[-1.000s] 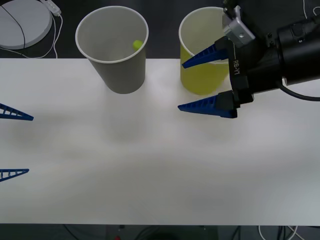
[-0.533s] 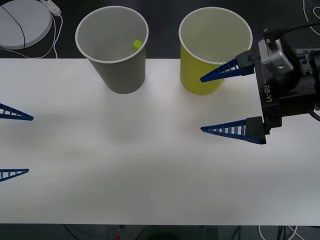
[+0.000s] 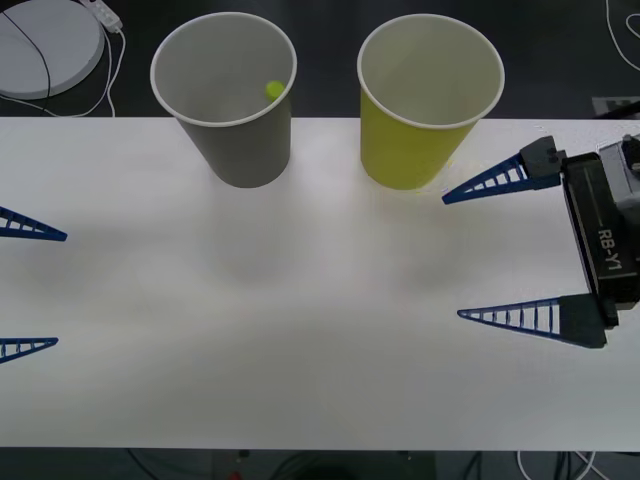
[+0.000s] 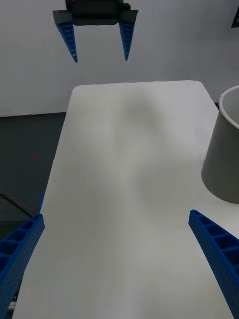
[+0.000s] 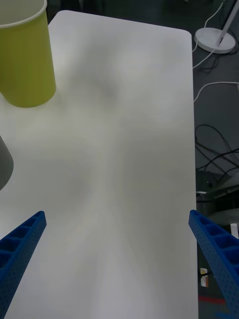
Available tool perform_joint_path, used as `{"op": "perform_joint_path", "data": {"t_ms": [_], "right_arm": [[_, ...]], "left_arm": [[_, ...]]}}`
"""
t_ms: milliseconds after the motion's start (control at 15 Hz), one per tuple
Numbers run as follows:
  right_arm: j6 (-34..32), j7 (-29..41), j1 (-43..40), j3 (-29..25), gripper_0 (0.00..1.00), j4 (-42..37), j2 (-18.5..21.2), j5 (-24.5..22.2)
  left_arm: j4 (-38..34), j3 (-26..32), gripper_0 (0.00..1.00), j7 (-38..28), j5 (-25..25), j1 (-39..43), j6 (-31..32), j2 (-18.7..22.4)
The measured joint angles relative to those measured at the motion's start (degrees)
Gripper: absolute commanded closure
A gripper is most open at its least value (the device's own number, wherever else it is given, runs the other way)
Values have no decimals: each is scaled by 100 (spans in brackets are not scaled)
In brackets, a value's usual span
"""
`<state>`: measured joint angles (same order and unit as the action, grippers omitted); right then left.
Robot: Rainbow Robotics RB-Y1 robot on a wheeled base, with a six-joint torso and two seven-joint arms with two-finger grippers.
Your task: Put the can into the green bin and the plastic bottle into the gray bin
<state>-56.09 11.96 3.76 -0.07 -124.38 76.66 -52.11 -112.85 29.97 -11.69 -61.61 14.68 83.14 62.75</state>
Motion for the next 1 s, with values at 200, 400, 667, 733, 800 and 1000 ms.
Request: {"op": "perform_joint_path", "data": {"t_ms": [200, 400, 667, 733, 800, 1000], "right_arm": [[-31, -242, -628, -500, 0, -248, -16, 5], [-43, -324, -1160, -961, 0, -522, -61, -55], [-282, -351, -1440, -1228, 0, -608, -174, -119], [-355, -318, -1451, -1236, 0, -576, -204, -120], [-402, -287, -1467, -1241, 0, -545, -222, -121], [-416, -249, -1526, -1242, 0, -505, -222, -121]], "left_arm": [[0, 0, 0, 0, 0, 0, 0, 0], [0, 0, 0, 0, 0, 0, 0, 0], [0, 0, 0, 0, 0, 0, 0, 0], [0, 0, 0, 0, 0, 0, 0, 0], [0, 0, 0, 0, 0, 0, 0, 0], [0, 0, 0, 0, 0, 0, 0, 0]]}}
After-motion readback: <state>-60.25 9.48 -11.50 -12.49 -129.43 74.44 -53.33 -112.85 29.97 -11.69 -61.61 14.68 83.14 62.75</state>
